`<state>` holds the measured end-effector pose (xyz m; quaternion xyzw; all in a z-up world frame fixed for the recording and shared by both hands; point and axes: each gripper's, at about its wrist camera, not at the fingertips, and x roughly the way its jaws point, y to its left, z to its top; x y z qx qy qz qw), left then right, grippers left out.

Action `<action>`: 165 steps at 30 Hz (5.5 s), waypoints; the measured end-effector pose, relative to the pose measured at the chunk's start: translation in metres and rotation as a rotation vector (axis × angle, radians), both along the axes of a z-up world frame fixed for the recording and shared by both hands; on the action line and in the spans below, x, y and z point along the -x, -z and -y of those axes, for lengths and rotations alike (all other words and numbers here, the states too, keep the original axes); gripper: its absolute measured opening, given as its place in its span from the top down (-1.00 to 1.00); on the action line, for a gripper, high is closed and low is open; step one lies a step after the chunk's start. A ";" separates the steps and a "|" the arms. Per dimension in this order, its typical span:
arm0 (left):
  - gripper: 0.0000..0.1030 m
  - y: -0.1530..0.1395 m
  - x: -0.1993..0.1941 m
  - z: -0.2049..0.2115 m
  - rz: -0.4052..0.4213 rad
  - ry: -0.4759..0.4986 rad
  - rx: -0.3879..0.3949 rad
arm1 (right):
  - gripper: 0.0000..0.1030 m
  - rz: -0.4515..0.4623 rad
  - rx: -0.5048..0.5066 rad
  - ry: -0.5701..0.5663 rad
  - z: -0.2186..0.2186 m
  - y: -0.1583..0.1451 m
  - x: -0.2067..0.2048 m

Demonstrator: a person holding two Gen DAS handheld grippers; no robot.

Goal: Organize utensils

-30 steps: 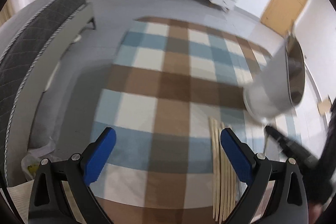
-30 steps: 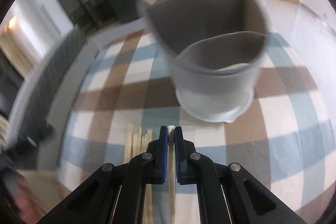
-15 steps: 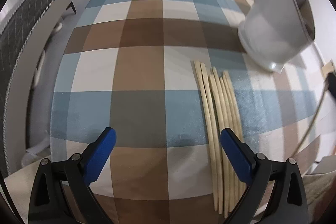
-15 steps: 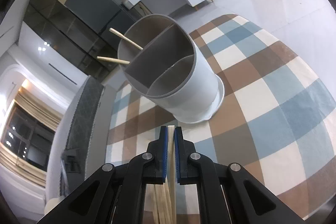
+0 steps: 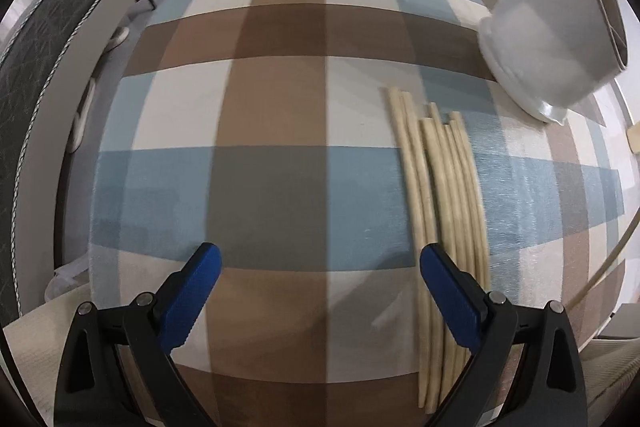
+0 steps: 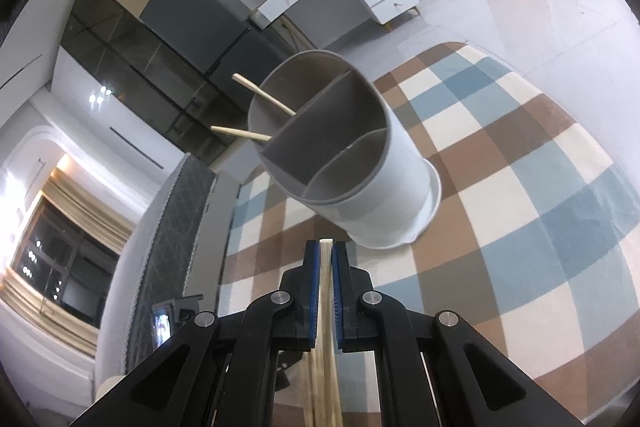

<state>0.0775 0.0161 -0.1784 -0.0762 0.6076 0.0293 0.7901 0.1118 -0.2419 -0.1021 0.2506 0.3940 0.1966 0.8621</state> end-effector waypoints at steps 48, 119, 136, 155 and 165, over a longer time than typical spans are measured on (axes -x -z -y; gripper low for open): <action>0.59 -0.007 -0.069 0.030 -0.036 0.122 -0.084 | 0.89 -0.007 -0.051 0.002 -0.007 0.004 -0.014; 0.98 -0.274 -0.098 0.020 0.638 0.225 0.275 | 0.90 0.597 0.466 -0.212 -0.054 -0.217 -0.070; 0.98 -0.238 -0.111 0.023 0.608 0.248 0.296 | 0.90 0.526 0.523 -0.294 -0.069 -0.163 -0.107; 0.04 -0.260 -0.089 0.013 0.587 0.159 0.214 | 0.15 0.466 0.431 -0.236 -0.045 -0.164 -0.088; -0.21 -0.284 -0.043 0.009 0.659 0.130 0.165 | -0.41 0.517 0.412 -0.169 -0.041 -0.186 -0.032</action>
